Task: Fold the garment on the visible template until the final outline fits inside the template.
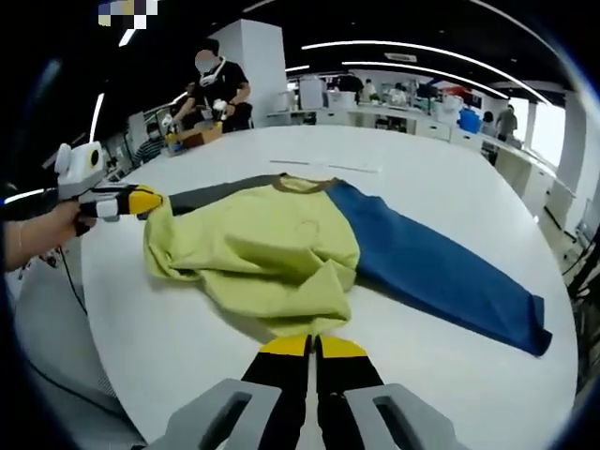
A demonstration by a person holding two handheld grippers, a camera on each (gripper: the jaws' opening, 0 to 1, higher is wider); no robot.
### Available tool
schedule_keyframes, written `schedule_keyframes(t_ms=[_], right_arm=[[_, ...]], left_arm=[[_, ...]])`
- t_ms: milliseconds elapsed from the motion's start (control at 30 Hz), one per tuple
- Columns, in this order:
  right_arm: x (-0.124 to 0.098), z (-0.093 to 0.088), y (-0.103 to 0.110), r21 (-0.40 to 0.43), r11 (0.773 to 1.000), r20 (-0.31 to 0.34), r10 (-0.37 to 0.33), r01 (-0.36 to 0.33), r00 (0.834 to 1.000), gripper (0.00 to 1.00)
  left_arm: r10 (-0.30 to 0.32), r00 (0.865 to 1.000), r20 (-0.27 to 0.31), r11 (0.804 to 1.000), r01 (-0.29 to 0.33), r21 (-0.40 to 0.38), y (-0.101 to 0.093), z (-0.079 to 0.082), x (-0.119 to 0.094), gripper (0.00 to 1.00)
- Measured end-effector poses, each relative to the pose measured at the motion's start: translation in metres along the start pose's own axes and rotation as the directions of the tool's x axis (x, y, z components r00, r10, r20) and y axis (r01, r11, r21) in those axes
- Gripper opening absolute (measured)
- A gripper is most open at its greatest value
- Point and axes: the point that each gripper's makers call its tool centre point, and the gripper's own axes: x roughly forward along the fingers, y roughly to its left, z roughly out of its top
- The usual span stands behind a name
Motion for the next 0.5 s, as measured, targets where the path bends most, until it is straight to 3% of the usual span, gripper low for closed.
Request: schedule_keyframes(t_ms=[500], right_arm=[[0.013, -0.015, -0.007, 0.046, 0.999, -0.04, -0.014, 0.016, 0.999, 0.0]], left_arm=[[-0.024, 0.997, -0.079, 0.999, 0.027, 0.04, -0.004, -0.017, 0.053, 0.0]])
